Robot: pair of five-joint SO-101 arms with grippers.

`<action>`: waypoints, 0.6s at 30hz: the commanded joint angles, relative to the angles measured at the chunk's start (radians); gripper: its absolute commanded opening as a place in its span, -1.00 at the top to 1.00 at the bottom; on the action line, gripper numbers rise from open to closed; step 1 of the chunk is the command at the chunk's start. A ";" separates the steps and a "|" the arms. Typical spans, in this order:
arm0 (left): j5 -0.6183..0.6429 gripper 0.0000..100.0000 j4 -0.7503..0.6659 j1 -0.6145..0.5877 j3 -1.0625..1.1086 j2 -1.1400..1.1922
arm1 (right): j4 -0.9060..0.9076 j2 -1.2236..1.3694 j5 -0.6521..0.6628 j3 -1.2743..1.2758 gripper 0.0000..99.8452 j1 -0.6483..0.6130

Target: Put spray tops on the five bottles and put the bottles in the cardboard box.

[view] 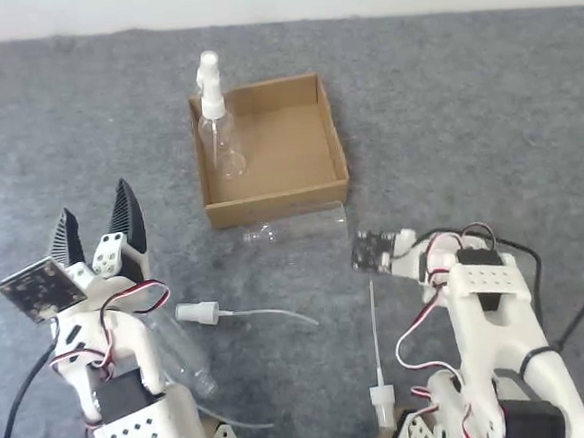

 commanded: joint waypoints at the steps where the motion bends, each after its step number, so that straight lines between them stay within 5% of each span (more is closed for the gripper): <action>1: -0.008 0.46 -0.034 0.003 -0.005 -0.011 | -0.007 -0.033 -0.190 -0.095 0.73 -0.051; 9: -0.008 0.46 -0.034 0.003 -0.005 -0.011 | -0.015 -0.033 -0.416 -0.126 0.73 -0.133; 18: -0.008 0.46 -0.034 0.003 -0.005 -0.011 | 0.151 -0.035 -0.451 -0.258 0.72 -0.150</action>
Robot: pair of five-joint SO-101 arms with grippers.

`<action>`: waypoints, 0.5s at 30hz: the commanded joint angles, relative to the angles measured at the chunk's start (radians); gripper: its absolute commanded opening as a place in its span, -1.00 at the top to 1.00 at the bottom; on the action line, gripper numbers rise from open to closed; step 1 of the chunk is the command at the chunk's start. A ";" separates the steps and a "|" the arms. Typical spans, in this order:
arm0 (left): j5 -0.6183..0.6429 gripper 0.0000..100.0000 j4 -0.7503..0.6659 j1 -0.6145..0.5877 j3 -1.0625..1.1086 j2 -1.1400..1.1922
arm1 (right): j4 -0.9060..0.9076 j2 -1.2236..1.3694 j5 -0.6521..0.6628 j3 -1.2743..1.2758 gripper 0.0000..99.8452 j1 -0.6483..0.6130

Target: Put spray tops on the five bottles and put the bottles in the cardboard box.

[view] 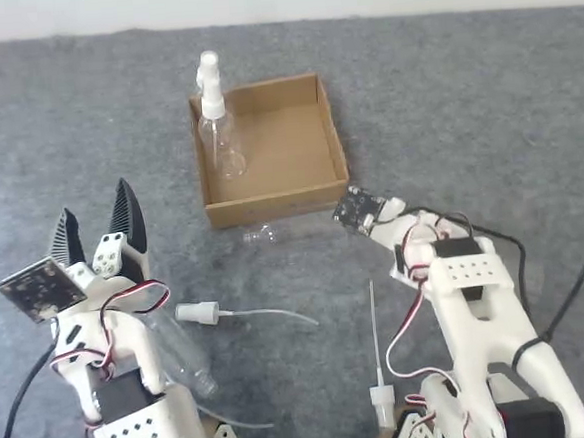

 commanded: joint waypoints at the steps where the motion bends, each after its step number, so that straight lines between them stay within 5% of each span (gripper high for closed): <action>1: -0.008 0.46 -0.034 0.002 -0.005 -0.011 | 0.183 -0.035 -0.015 -0.189 0.72 -0.001; 10: -0.008 0.46 -0.034 0.002 -0.005 -0.011 | 0.490 -0.035 -0.009 -0.351 0.31 0.005; 15: -0.008 0.46 -0.034 0.002 -0.005 -0.011 | 0.565 -0.033 0.094 -0.351 0.28 0.016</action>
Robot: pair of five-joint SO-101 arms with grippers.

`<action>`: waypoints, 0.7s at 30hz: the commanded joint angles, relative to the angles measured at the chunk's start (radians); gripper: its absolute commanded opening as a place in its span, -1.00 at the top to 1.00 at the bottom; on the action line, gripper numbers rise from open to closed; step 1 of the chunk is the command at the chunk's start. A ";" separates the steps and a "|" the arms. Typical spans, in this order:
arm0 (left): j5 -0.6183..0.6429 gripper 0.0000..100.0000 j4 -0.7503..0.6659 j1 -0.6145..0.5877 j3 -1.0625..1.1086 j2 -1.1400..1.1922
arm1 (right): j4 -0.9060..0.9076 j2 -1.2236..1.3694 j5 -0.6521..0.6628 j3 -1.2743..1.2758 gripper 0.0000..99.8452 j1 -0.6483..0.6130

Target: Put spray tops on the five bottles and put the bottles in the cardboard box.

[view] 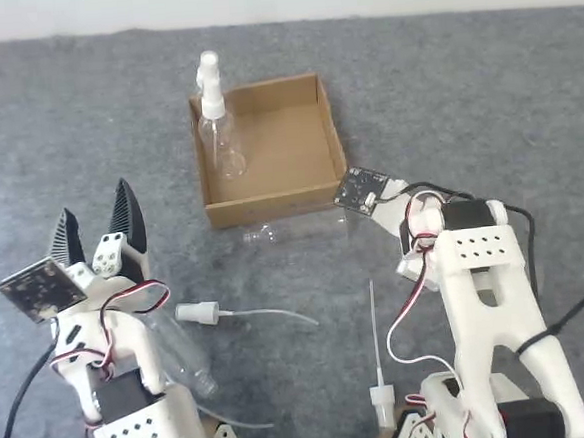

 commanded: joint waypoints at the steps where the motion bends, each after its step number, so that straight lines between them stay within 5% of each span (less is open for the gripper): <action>1: -0.008 0.46 -0.034 0.003 -0.005 -0.011 | 0.081 -0.033 0.100 -0.064 0.28 0.018; 21: -0.008 0.46 -0.034 0.003 -0.005 -0.011 | 0.094 0.150 0.361 -0.068 0.27 0.240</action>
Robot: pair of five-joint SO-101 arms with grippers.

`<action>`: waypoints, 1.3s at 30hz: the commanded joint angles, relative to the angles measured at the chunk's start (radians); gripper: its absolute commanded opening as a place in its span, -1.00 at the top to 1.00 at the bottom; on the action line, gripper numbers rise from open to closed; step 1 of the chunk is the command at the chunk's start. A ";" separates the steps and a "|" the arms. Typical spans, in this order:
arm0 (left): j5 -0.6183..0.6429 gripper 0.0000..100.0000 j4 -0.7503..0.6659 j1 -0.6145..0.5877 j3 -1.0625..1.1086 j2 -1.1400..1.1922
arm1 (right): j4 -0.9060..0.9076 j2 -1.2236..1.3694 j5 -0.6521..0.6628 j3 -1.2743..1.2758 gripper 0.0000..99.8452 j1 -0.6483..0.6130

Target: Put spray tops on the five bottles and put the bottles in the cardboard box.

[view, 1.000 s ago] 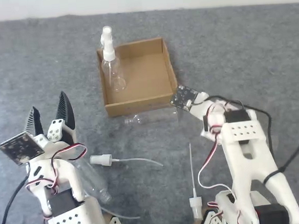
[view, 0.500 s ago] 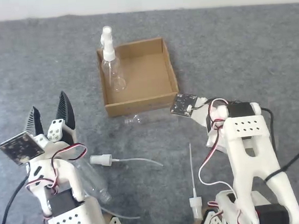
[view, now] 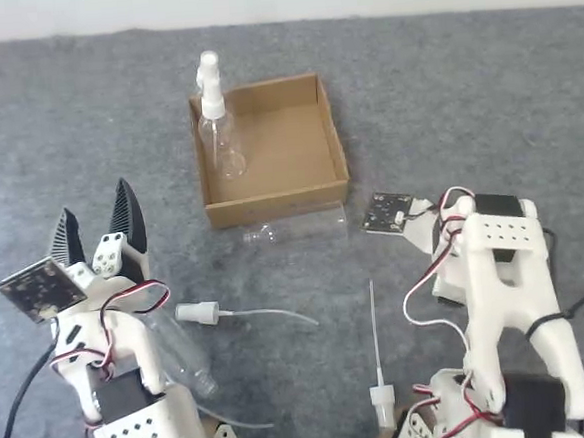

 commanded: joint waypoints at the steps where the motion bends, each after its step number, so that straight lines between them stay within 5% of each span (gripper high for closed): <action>1: -0.008 0.46 -0.034 0.002 -0.005 -0.011 | 0.002 0.015 0.069 -0.068 0.27 0.047; 16: -0.008 0.46 -0.034 0.002 -0.005 -0.011 | -0.142 0.176 0.118 -0.068 0.29 0.088; 25: -0.008 0.46 -0.034 0.002 -0.005 -0.011 | -0.133 0.177 0.110 -0.069 0.85 0.030; 31: -0.008 0.46 -0.034 0.002 -0.005 -0.011 | -0.134 0.177 -0.031 -0.081 0.85 -0.025; 39: -0.008 0.46 -0.034 0.002 -0.005 -0.011 | -0.133 0.186 -0.387 -0.155 0.85 -0.154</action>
